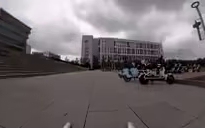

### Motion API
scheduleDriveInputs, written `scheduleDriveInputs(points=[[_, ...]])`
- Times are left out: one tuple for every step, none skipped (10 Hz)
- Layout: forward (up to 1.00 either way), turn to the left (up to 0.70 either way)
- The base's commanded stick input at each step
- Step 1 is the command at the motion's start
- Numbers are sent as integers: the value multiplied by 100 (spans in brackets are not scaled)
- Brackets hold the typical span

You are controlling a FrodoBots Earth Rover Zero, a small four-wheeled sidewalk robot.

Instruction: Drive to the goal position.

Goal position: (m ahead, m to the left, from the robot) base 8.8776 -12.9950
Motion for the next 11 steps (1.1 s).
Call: scheduleDriveInputs(points=[[50, 26], [50, 26], [50, 19], [50, 1], [50, 1], [50, 1], [50, 1], [50, 1], [50, 1], [50, 1], [50, 1]])
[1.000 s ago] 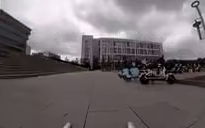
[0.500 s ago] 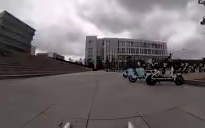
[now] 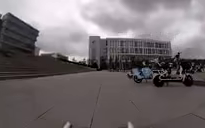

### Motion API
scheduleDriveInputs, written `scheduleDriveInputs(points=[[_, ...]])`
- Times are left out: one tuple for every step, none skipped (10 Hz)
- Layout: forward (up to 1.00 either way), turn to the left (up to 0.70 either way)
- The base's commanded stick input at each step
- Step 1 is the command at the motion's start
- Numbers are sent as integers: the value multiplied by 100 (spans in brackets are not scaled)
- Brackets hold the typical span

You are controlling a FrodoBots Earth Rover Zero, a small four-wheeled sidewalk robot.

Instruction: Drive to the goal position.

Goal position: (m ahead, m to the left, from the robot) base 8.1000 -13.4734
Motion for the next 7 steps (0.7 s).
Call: scheduleDriveInputs(points=[[50, 1], [50, 1], [50, 1], [50, 1], [50, 1], [50, 1], [50, 1]])
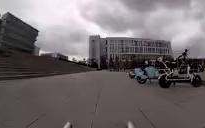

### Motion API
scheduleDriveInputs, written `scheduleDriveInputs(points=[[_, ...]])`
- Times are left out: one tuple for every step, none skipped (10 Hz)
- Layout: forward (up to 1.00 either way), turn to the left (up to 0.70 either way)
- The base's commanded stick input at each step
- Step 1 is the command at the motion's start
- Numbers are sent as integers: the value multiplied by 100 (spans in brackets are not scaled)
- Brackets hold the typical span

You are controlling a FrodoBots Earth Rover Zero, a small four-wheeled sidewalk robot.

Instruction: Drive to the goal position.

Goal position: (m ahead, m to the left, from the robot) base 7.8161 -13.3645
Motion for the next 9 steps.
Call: scheduleDriveInputs(points=[[50, 1], [50, 1], [50, 1], [50, 1], [50, 1], [50, 1], [50, 1], [50, 1], [50, 1]])
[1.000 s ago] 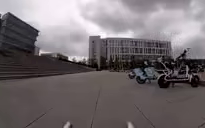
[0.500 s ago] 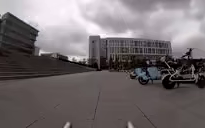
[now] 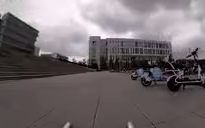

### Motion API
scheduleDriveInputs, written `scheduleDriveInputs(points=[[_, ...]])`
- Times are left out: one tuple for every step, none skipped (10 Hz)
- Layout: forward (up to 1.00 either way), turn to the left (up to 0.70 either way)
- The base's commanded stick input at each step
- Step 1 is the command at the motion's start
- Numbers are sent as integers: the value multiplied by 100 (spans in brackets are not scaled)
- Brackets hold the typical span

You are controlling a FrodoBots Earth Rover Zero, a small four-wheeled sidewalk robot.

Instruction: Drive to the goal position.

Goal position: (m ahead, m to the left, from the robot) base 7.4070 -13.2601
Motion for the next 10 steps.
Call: scheduleDriveInputs(points=[[50, 1], [50, 1], [50, 1], [50, 1], [50, 1], [50, 1], [50, 1], [50, 1], [50, 1], [50, 1]])
